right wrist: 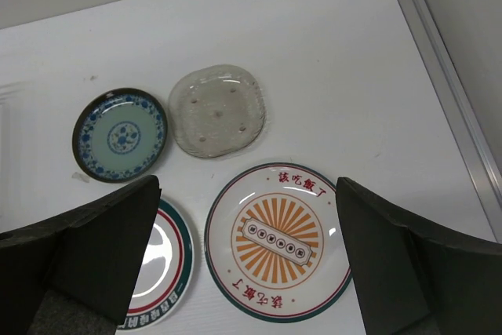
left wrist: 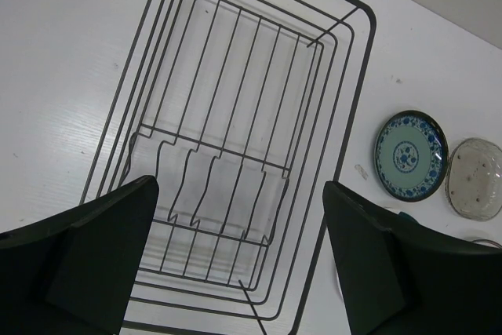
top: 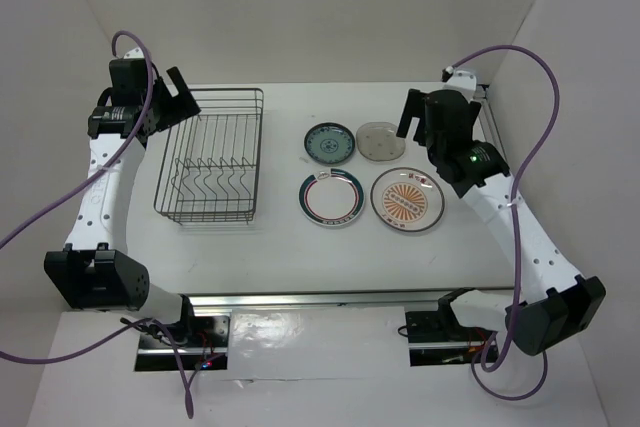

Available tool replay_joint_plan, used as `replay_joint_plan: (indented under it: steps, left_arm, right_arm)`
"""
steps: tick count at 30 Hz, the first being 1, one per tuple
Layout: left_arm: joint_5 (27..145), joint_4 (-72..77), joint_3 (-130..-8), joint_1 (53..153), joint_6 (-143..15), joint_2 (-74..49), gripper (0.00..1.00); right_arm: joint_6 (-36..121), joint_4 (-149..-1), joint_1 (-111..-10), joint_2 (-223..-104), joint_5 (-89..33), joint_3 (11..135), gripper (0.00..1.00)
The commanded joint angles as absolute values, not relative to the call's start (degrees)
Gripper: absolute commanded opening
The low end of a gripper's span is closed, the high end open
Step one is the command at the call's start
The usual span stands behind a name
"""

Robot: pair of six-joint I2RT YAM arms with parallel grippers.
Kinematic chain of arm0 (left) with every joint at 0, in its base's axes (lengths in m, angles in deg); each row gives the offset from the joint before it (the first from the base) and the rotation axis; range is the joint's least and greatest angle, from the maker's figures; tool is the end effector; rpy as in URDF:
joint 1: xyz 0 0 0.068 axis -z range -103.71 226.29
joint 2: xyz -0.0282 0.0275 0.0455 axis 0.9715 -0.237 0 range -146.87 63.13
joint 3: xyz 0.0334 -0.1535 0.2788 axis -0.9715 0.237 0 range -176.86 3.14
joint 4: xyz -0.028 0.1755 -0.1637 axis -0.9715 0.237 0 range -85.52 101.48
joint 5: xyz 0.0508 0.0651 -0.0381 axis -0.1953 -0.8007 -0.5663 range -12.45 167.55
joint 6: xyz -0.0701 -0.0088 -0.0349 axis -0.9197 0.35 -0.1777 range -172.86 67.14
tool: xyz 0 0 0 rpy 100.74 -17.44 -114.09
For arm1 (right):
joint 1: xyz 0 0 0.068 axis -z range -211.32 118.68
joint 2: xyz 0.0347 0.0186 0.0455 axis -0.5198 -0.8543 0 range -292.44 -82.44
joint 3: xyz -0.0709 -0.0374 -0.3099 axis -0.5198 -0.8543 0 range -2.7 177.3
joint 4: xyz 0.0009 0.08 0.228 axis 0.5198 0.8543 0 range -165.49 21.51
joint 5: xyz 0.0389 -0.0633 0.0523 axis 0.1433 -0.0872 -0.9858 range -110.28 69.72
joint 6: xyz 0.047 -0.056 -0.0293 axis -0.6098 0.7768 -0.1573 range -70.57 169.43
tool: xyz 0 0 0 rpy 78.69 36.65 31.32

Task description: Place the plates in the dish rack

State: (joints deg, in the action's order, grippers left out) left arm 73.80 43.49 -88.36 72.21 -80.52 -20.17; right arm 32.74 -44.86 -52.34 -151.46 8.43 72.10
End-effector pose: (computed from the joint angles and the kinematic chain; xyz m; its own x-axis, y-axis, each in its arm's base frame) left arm 0.3169 0.0271 0.4427 -0.3935 -0.4924 -0.7763 -0.3496 0.8612 -0.3691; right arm 0.2407 0.0578 0.4316 -0.3491 0.1357 -0.9272 0.2011 0.9773 0.0673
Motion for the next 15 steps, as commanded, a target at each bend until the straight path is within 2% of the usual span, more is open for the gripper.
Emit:
replay_joint_plan:
  steps: [1,6,11,14,15]
  left_arm:
    - [75.08,42.72,-89.23,72.16,-81.16,-20.01,1.0]
    - [75.09,42.72,-89.23,72.16,-81.16,-20.01,1.0]
    - [75.61,42.19,-88.71,72.16,-81.16,-20.01,1.0]
    - [76.75,42.19,-88.71,72.16,-81.16,-20.01,1.0]
    - [76.76,41.67,-88.71,72.16,-81.16,-20.01,1.0]
  right_arm:
    - [32.64,-43.67,-53.47,-151.88,11.0,74.55,1.0]
    - [32.64,-46.92,-53.47,-149.16,9.87,72.62,1.0]
    - [33.26,-46.31,-52.16,-151.78,9.08,73.14,1.0]
    - [35.18,-50.87,-48.3,-153.28,3.38,70.52,1.0]
    - [35.19,-54.27,-46.72,-154.24,-2.47,69.9,1.0]
